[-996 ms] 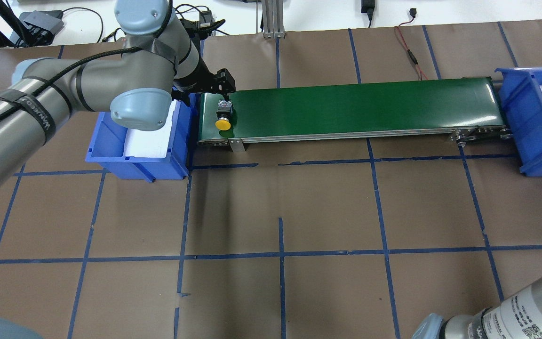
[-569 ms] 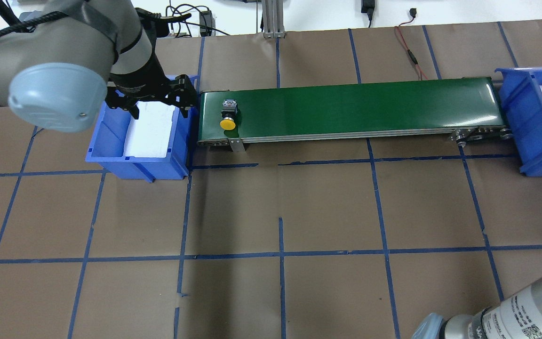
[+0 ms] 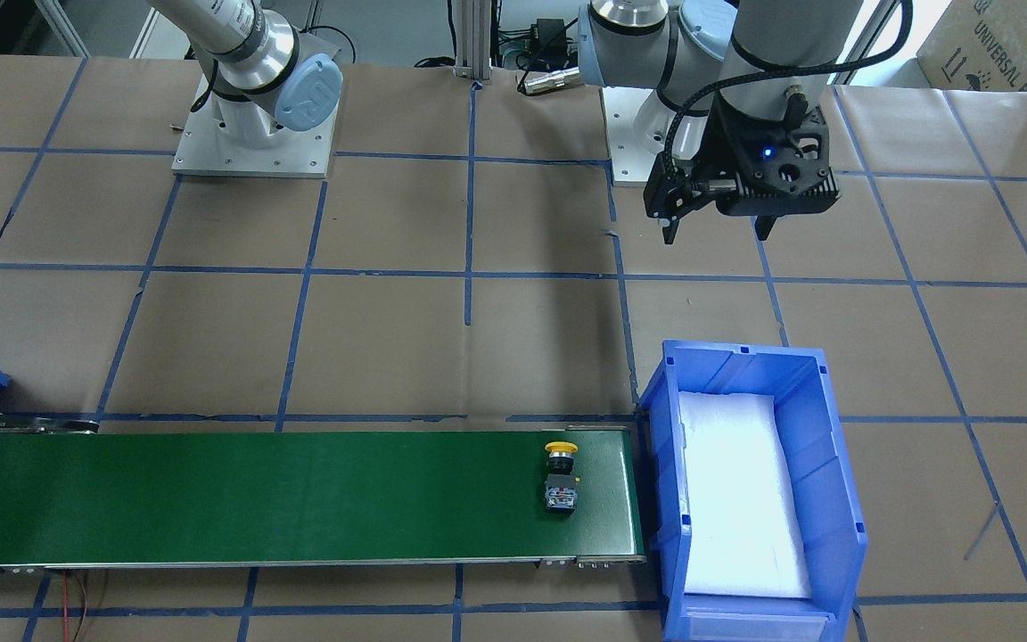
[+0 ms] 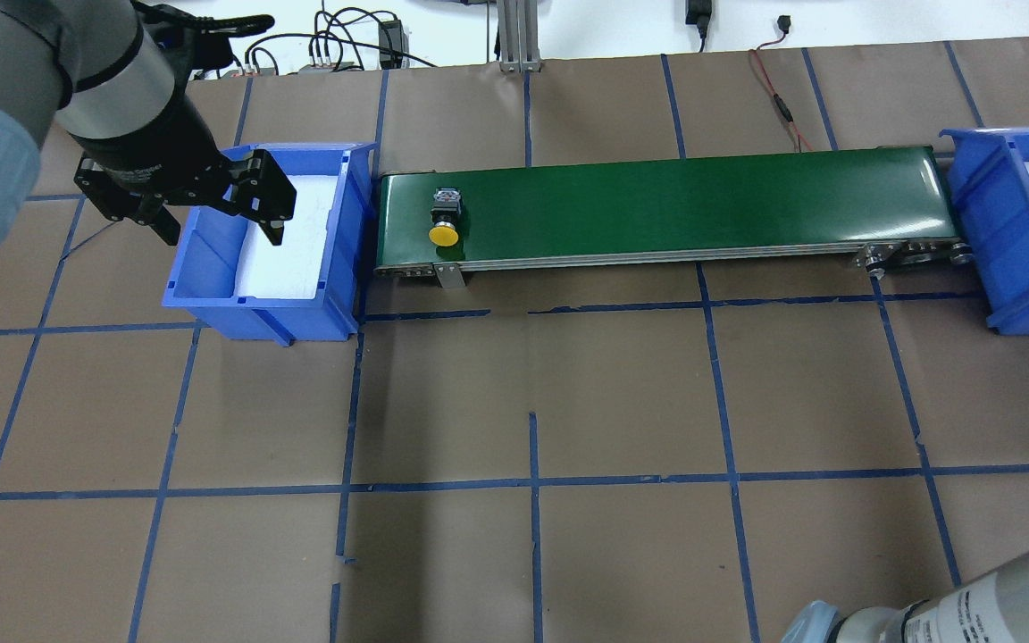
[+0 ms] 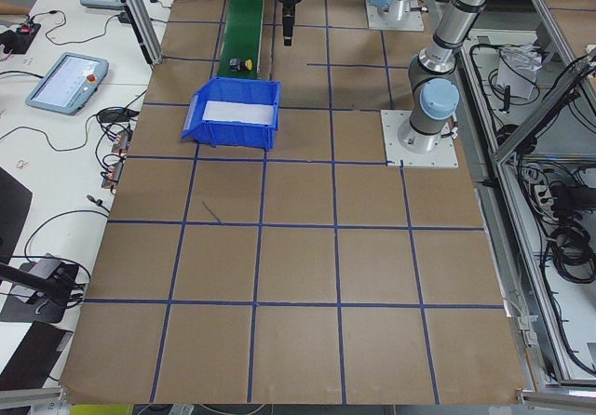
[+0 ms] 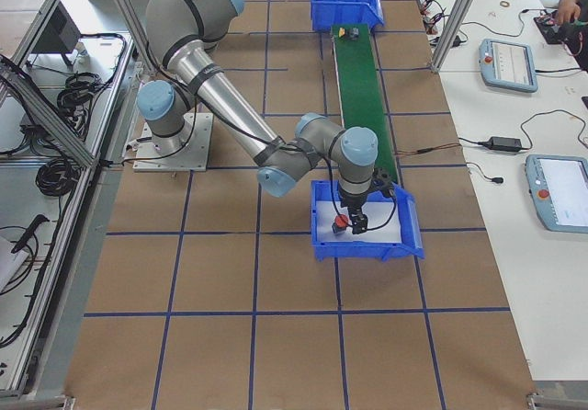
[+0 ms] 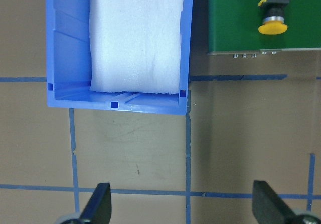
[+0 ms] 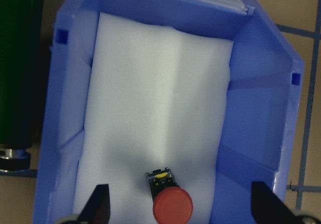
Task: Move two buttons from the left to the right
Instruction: 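Open both grippers to release the buttons and raise the left gripper above the near bin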
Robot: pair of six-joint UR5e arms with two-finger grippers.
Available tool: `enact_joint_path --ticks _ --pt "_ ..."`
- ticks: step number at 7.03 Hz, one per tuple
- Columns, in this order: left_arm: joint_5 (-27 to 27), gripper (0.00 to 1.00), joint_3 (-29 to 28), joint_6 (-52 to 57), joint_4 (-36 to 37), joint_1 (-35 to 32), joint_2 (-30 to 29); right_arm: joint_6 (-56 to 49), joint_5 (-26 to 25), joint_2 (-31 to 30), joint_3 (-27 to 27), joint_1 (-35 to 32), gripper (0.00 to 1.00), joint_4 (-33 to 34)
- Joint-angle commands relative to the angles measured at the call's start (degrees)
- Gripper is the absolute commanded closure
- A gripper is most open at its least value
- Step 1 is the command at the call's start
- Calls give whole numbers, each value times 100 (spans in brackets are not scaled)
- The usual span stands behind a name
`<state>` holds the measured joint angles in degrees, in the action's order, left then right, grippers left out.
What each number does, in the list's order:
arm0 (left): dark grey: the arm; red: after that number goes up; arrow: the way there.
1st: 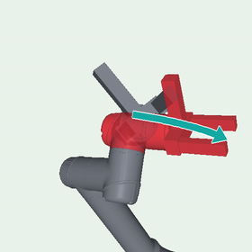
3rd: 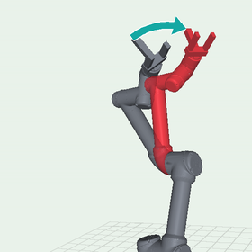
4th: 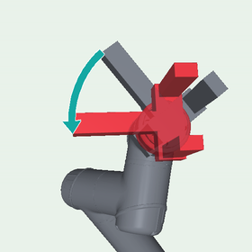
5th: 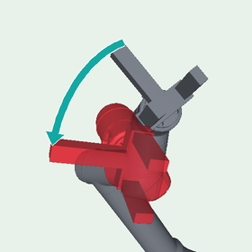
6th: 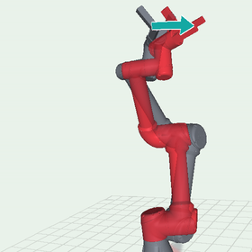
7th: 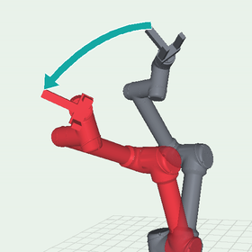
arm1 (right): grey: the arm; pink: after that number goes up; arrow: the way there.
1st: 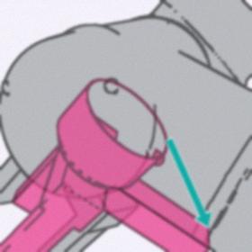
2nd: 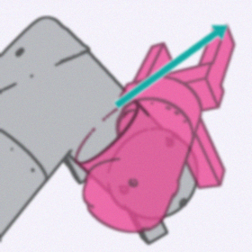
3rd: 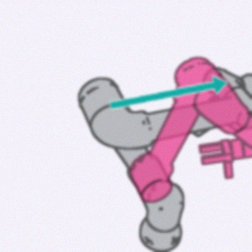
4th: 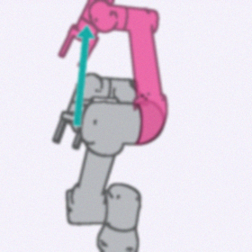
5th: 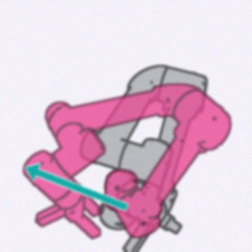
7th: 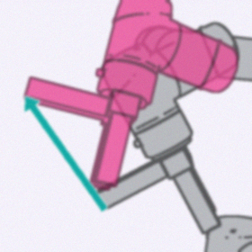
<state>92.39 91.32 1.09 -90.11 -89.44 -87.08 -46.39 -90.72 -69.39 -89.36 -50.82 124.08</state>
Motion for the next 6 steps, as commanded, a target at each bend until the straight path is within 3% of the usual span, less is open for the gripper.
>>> enact_joint_path --ticks 1,2,4,6 --pt "-170 0 -369 84 -784 163 -63 490 19 -538 -2 -487 0 -391" --pt "-194 0 -335 319 -728 155 -185 717 19 -741 -2 -873 0 -715" --pt "-134 0 -317 252 -228 -142 -510 2231 -7 -901 -98 -1952 0 -1163" --pt "-72 0 -431 190 -392 -434 -311 3885 -16 -1033 -370 -2753 0 -1333"
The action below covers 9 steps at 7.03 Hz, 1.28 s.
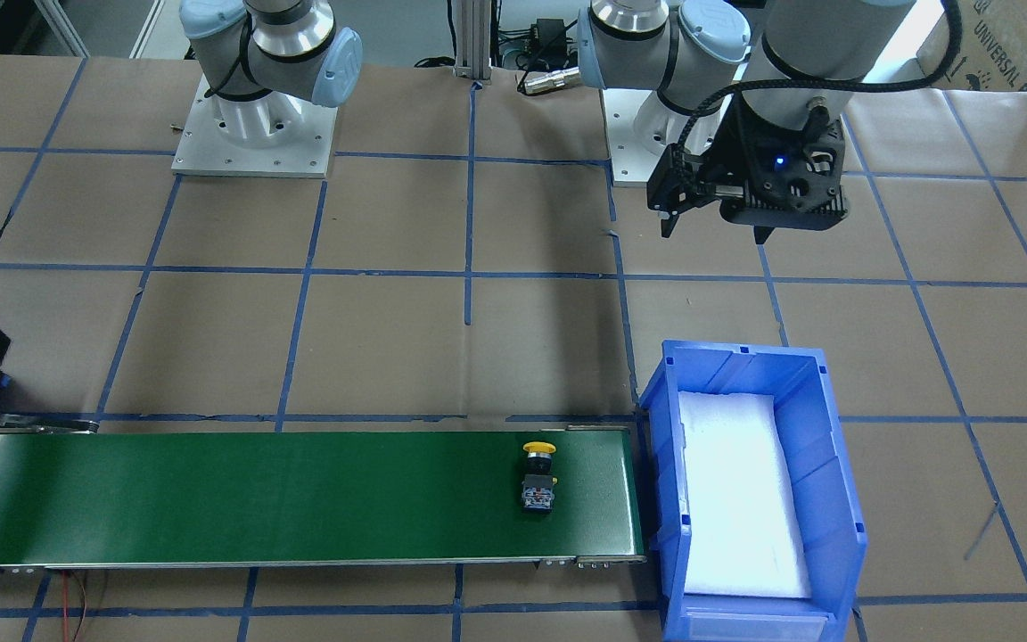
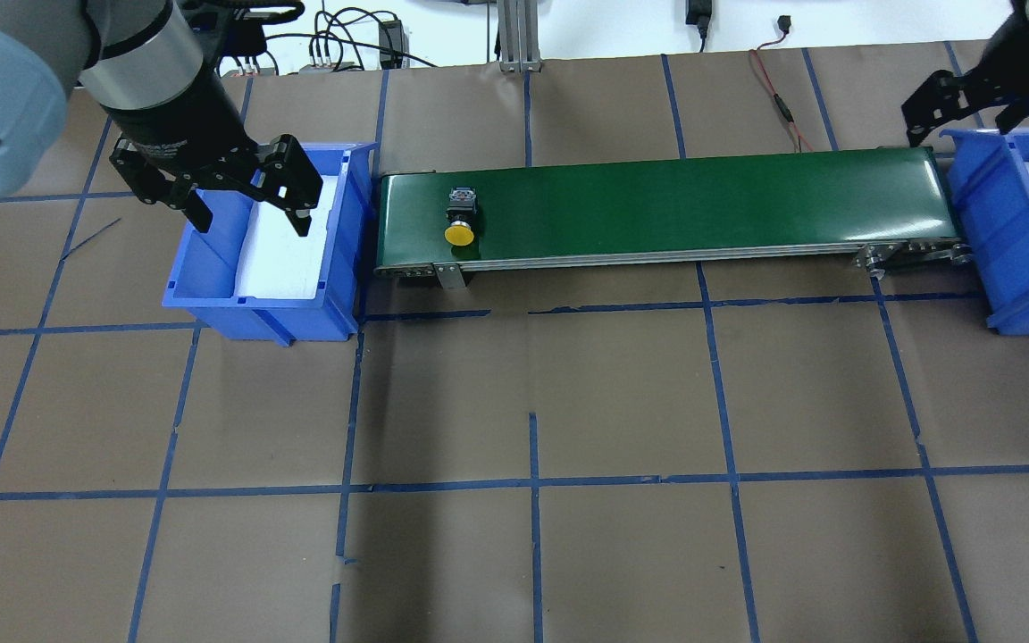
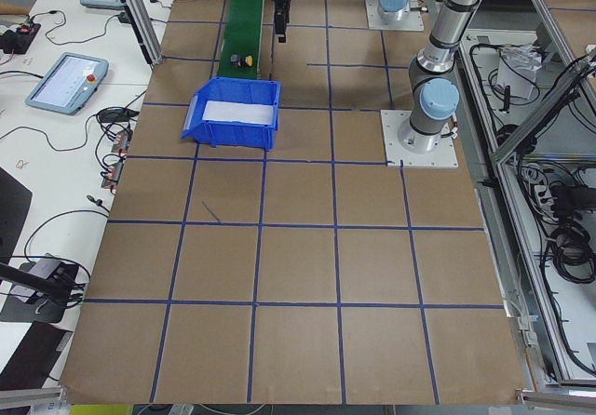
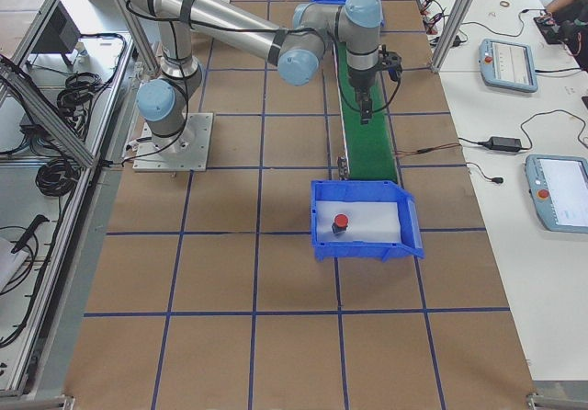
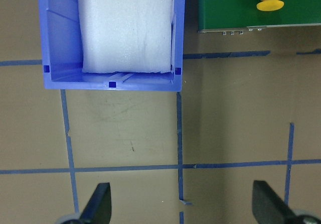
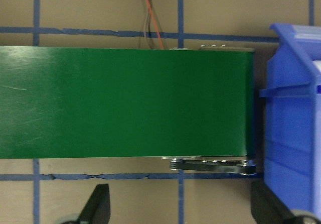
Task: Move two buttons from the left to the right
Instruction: 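Move the right gripper to the belt's far end and wait for the yellow button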
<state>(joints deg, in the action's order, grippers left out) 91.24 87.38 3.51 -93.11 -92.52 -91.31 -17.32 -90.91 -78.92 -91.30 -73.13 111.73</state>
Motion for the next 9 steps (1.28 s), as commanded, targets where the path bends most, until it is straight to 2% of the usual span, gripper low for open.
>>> enact_joint_path --ticks 1,2,4,6,9 --pt "86 0 -2 -43 -406 -30 270 1290 -14 -80 -430 -753 0 -90" --pt "182 0 155 -17 -497 145 341 1641 11 -80 -615 -869 0 -98" --pt "201 0 270 9 210 155 289 1776 29 -80 -661 -949 0 -72" --pt "157 0 542 1 189 146 315 1820 -14 -185 -670 -923 0 -72" --pt "122 0 403 53 214 85 412 1750 56 -124 -713 -914 0 -11"
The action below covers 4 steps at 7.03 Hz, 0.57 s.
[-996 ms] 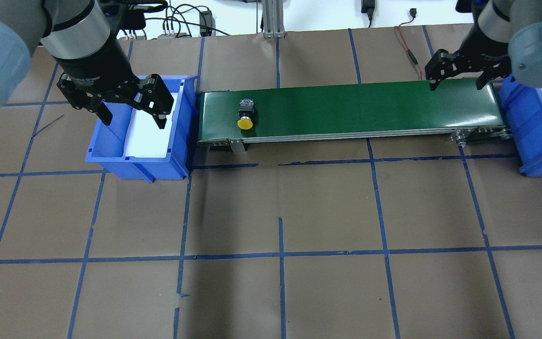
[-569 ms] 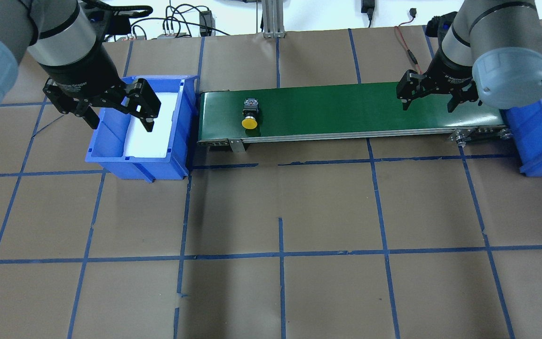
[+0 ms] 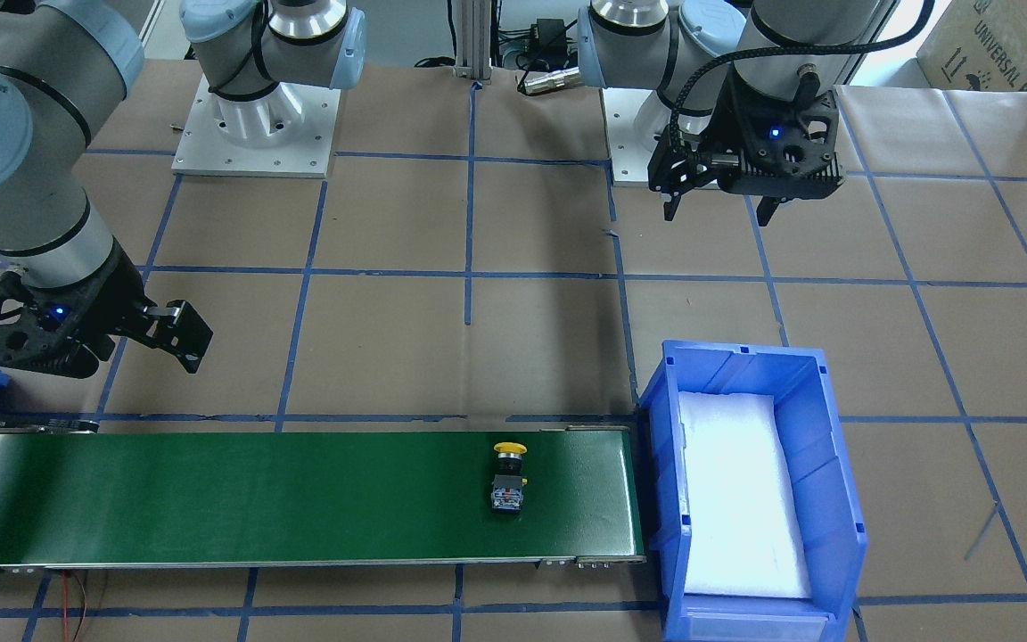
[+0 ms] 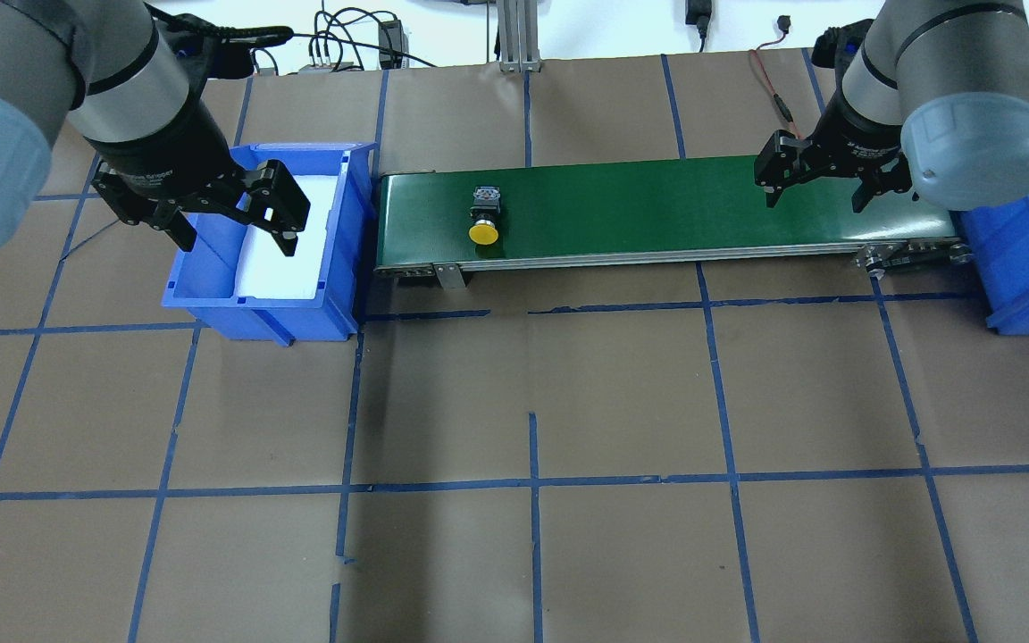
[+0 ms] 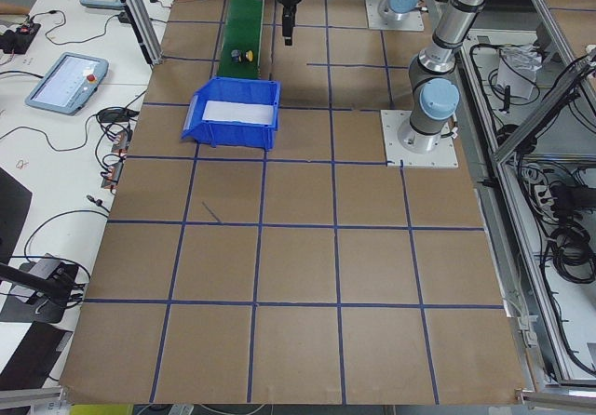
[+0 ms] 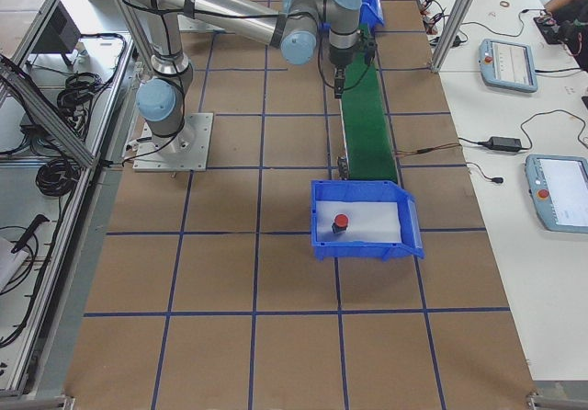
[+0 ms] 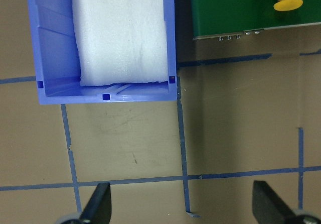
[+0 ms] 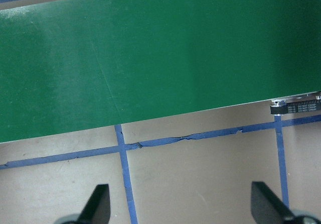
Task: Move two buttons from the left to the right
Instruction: 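Move the right gripper to the belt's far end and wait for the yellow button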
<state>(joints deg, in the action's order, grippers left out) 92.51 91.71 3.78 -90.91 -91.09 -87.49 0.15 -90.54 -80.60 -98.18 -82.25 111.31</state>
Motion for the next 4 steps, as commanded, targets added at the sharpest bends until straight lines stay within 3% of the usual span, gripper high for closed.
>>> enact_joint_path --ticks 1,4 --pt "38 0 65 26 -58 64 13 -7 19 53 -44 -1 0 -21" --pt "4 0 -22 -79 -252 388 -31 125 -59 18 -96 -36 0 -65"
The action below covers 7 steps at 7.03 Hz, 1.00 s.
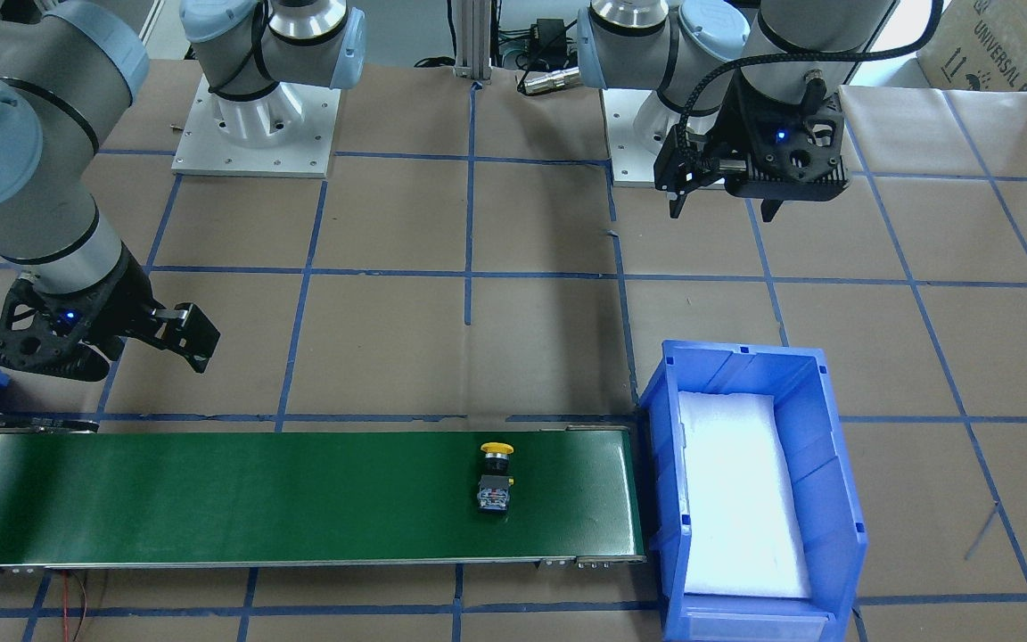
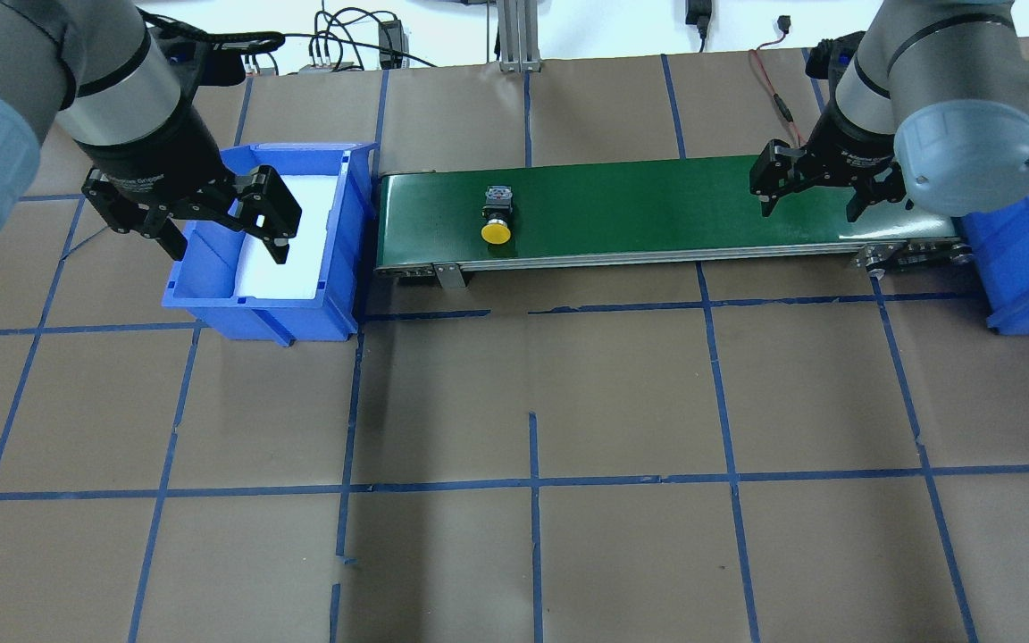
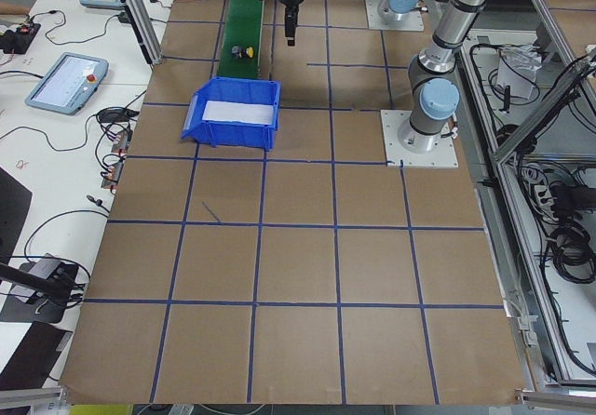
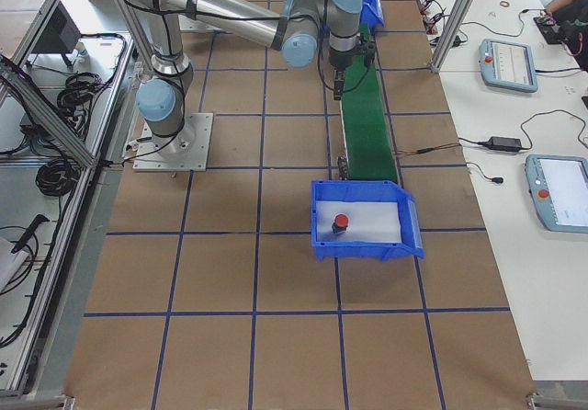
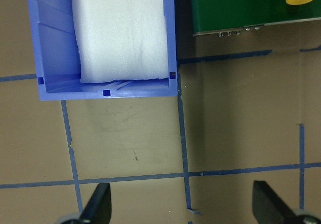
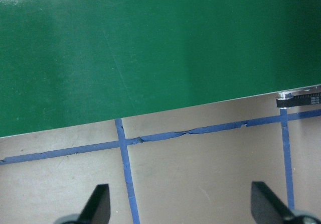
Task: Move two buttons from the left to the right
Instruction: 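Move the right gripper to the belt's far end and wait for the yellow button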
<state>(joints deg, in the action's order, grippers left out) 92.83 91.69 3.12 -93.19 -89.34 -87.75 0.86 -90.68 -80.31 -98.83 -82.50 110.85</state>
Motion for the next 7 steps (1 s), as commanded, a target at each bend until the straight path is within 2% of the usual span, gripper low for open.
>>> enact_joint_path --ticks 1,2,4,5,7 --pt "-37 0 -20 13 -59 190 -6 64 -63 -20 -74 -12 0 -272" --pt "-37 0 -37 22 -59 198 -6 81 -72 -37 -171 -12 0 -326" --pt "-37 0 -98 58 -51 -11 3 868 -81 -64 -198 -195 0 -248" --pt "-71 0 -99 -12 -33 -65 -84 925 -368 -55 -215 -379 0 -239" --pt "-124 0 -160 -189 -59 -30 -85 916 -450 -38 -233 -407 0 -327"
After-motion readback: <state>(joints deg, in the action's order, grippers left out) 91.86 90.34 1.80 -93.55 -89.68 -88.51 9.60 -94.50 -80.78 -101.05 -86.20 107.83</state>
